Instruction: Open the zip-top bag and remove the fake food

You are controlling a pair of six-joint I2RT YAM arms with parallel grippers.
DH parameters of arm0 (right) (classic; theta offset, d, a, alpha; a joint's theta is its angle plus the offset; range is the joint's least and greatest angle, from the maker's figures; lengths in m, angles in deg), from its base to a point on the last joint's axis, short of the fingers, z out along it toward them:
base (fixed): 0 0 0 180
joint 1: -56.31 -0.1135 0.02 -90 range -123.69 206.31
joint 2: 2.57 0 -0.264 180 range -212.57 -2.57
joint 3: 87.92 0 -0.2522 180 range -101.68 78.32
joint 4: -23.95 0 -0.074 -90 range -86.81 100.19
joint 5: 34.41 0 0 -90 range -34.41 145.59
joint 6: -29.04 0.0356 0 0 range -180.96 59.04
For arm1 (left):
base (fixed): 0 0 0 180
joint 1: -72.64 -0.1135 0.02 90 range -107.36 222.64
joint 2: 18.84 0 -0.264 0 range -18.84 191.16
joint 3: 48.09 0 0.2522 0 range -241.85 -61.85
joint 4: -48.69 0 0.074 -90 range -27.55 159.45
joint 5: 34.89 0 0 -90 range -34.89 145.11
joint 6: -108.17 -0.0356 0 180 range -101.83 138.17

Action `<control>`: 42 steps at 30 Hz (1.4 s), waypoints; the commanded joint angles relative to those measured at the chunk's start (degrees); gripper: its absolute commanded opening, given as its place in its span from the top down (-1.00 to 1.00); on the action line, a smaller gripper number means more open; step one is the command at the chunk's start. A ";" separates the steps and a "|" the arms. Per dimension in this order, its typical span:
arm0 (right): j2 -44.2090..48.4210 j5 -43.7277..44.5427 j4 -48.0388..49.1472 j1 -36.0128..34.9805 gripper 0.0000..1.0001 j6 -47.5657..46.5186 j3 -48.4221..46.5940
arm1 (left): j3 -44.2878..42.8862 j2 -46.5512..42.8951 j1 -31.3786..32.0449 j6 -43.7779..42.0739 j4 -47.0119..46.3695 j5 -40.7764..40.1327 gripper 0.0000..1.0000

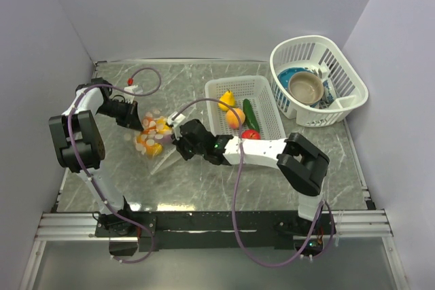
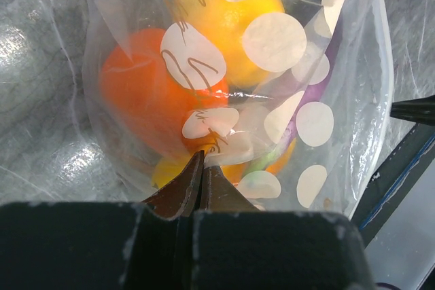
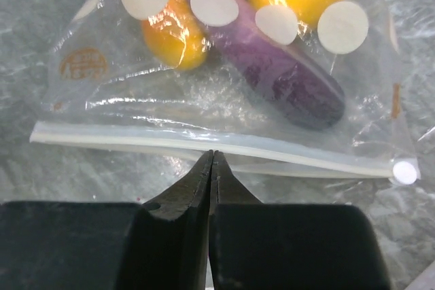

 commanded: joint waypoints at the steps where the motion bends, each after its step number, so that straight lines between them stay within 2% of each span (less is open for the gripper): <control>1: 2.26 -1.27 2.16 -0.27 0.98 1.34 2.54 | -1.12 0.50 -0.37 -1.15 1.29 0.89 0.98; 10: 2.35 -2.60 4.45 -0.53 1.00 2.31 5.27 | -0.60 -0.03 -0.37 -1.15 1.11 0.46 0.98; 17: -1.78 -0.76 6.91 -0.53 1.00 1.17 0.36 | -0.95 0.06 -0.37 -1.24 1.64 0.63 0.98; 24: -10.30 3.29 8.32 -0.53 0.99 -1.29 -7.29 | -2.00 0.50 -0.28 -2.82 4.01 -0.16 0.98; 27: -12.15 5.23 7.88 -0.44 0.68 -3.92 -10.55 | -2.44 1.02 -0.10 -3.52 5.15 -0.69 0.98; 28: -12.33 5.49 7.96 -0.35 0.46 -5.06 -11.25 | -2.53 1.11 -0.02 -3.70 5.33 -0.69 0.98; 31: -11.98 5.23 7.87 -0.27 0.41 -6.03 -11.00 | -2.27 1.20 0.16 -3.70 5.07 -1.13 0.98; 35: -8.83 3.74 10.06 -0.18 0.41 -3.85 -5.91 | -2.09 1.29 0.25 -3.53 5.07 -1.13 0.98; 42: -7.93 -0.31 15.16 -0.70 0.63 2.66 3.06 | -3.50 1.99 0.25 -3.44 6.04 -0.42 0.98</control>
